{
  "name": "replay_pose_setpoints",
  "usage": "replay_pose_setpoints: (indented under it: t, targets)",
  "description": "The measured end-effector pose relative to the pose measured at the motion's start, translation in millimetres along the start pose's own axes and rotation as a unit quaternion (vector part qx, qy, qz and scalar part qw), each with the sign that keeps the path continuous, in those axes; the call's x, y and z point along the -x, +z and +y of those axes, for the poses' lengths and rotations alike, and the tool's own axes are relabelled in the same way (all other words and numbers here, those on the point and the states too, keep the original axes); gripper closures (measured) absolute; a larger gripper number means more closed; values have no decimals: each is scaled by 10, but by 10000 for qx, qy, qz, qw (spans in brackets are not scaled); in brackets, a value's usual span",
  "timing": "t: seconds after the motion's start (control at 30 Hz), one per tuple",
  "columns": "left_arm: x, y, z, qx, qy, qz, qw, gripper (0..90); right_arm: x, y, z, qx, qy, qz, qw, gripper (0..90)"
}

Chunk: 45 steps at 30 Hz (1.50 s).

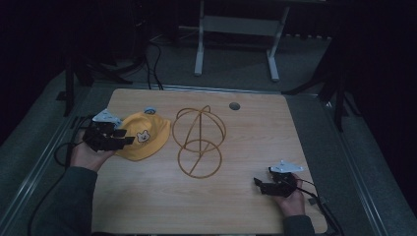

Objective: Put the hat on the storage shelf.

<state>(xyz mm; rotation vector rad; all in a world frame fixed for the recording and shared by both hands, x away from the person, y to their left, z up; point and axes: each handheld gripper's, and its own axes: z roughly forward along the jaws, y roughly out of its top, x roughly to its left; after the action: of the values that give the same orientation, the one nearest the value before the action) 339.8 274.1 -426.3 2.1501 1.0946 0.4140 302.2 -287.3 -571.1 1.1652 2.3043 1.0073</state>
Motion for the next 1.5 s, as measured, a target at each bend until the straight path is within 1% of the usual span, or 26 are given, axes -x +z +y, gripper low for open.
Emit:
replay_pose_setpoints:
  t: [0.1, 0.13, 0.2, 0.23, 0.3, 0.43, 0.47, 0.6, 0.63, 0.7, 0.73, 0.77, 0.8, 0.87, 0.93, 0.97, 1.0, 1.03, 1.07, 1.13, 1.23, 1.37, 1.4, 1.43, 1.47, 1.5]
  targets:
    - [-25, -22, 27, 11, 21, 6, 10000, 536, -2, -1, 0, -10, 16, 1, 10000, 218]
    - [-38, -35, 44, -22, 47, 11, 10000, 536, -3, -2, 0, -13, 22, 2, 10000, 218]
    - [-68, -59, 105, -94, 159, 44, 9998, 536, -3, -1, 0, -9, 24, 4, 10000, 218]
    - [-68, -59, 105, -94, 159, 44, 9998, 536, -3, -1, 0, -9, 24, 4, 10000, 218]
    - [-83, -68, 166, -116, 236, 13, 9997, 536, -3, -2, 0, -12, 26, 4, 10000, 218]
    - [-89, -53, 321, -290, 427, 8, 9987, 535, -3, -2, 0, -15, 25, 2, 10000, 218]
    - [-103, -37, 387, -370, 482, 5, 9982, 533, -3, -2, 0, -15, 25, 3, 10000, 218]
    - [-133, -5, 454, -468, 500, 10, 9977, 530, -3, -2, 0, -13, 22, 3, 10000, 217]
    - [-150, 14, 473, -508, 533, 21, 9973, 530, -3, -2, 0, -13, 21, 4, 10000, 217]
    - [-169, 67, 514, -673, 608, 70, 9958, 512, -3, -1, 0, -9, 23, 5, 10000, 217]
    - [-192, 119, 561, -819, 671, 79, 9944, 512, -3, -2, 0, -12, 21, 3, 10000, 217]
    - [-192, 119, 561, -819, 671, 79, 9944, 510, -3, -2, 0, -12, 21, 3, 10000, 217]
    - [-210, 161, 610, -937, 716, 146, 9929, 507, -3, -2, 0, -13, 20, 4, 10000, 217]
    - [-210, 161, 610, -937, 716, 146, 9929, 506, -3, -2, 0, -12, 21, 4, 10000, 217]
    - [-237, 201, 681, -1053, 755, 190, 9914, 506, -3, -2, 0, -15, 24, 4, 10000, 217]
    - [-237, 201, 681, -1053, 755, 190, 9914, 507, -3, -1, 0, -11, 25, 4, 10000, 217]
    - [-252, 214, 714, -1140, 795, 215, 9901, 509, -4, -2, 0, -19, 29, 6, 10000, 217]
    - [-252, 214, 714, -1140, 795, 215, 9901, 510, -4, -2, 0, -19, 30, 5, 10000, 217]
    - [-258, 220, 730, -1178, 816, 233, 9894, 509, -3, -2, 0, -14, 22, 3, 10000, 217]
    - [-268, 231, 774, -1294, 912, 282, 9870, 506, -3, -2, 0, -13, 19, 3, 10000, 217]
    - [-287, 243, 796, -1340, 934, 271, 9862, 507, -4, -2, 0, -18, 29, 5, 10000, 217]
    - [-333, 292, 828, -1433, 894, 250, 9853, 509, -4, -2, 0, -19, 31, 5, 10000, 217]
    - [-343, 307, 836, -1460, 896, 254, 9849, 514, -4, -2, 0, -19, 31, 5, 10000, 217]
    - [-361, 346, 845, -1552, 908, 278, 9833, 517, -4, -2, 0, -18, 30, 5, 10000, 217]
    - [-361, 346, 845, -1552, 908, 278, 9833, 517, -4, -2, 0, -17, 31, 6, 10000, 217]
    - [-369, 370, 845, -1589, 902, 283, 9828, 517, -4, -2, 0, -17, 31, 6, 10000, 217]
